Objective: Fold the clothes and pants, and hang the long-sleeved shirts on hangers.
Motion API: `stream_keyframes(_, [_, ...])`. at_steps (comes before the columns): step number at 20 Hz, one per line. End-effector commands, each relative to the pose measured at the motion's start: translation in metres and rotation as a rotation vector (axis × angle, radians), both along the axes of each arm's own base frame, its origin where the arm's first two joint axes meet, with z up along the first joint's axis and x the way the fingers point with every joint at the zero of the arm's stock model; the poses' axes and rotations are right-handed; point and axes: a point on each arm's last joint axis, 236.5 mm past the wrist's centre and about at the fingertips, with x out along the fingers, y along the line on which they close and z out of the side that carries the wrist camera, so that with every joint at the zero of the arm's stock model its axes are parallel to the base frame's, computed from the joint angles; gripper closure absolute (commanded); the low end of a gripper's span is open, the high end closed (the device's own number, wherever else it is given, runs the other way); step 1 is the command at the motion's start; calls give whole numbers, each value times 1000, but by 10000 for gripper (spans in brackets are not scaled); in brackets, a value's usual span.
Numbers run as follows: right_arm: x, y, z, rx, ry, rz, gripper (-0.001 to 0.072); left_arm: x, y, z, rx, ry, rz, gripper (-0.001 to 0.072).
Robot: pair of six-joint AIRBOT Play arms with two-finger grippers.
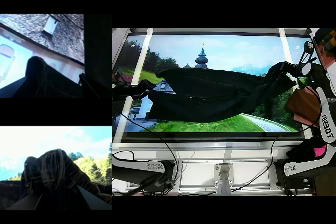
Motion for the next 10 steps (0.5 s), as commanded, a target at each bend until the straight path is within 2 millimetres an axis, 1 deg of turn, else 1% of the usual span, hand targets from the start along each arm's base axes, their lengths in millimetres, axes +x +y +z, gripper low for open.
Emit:
stream_keyframes(1, [0, -9, 19, -58, -25, 7, 277, -15, -7, 22, 72, -25, -158, 8])
stream_keyframes(2, [-1, -14, 31, -84, -42, 11, 277, -28, -4, 26, 108, 0, -203, 8])
stream_keyframes(3, [-3, -20, 41, -102, -57, 13, 277, -46, 0, 27, 137, 49, -243, 8])
stream_keyframes(5, [-9, -36, 60, -124, -80, -5, 278, -92, 8, 17, 179, 210, -338, 9])
stream_keyframes(6, [-14, -44, 65, -134, -77, -12, 279, -117, 14, 9, 195, 311, -382, 9])
stream_keyframes(7, [-20, -53, 68, -141, -70, -23, 278, -133, 18, 3, 194, 370, -401, 9])
stream_keyframes(8, [-26, -62, 69, -152, -54, -27, 279, -142, 18, -1, 176, 397, -404, 9])
stream_keyframes(10, [-38, -77, 65, -162, -14, -39, 279, -147, 17, -10, 161, 411, -414, 9])
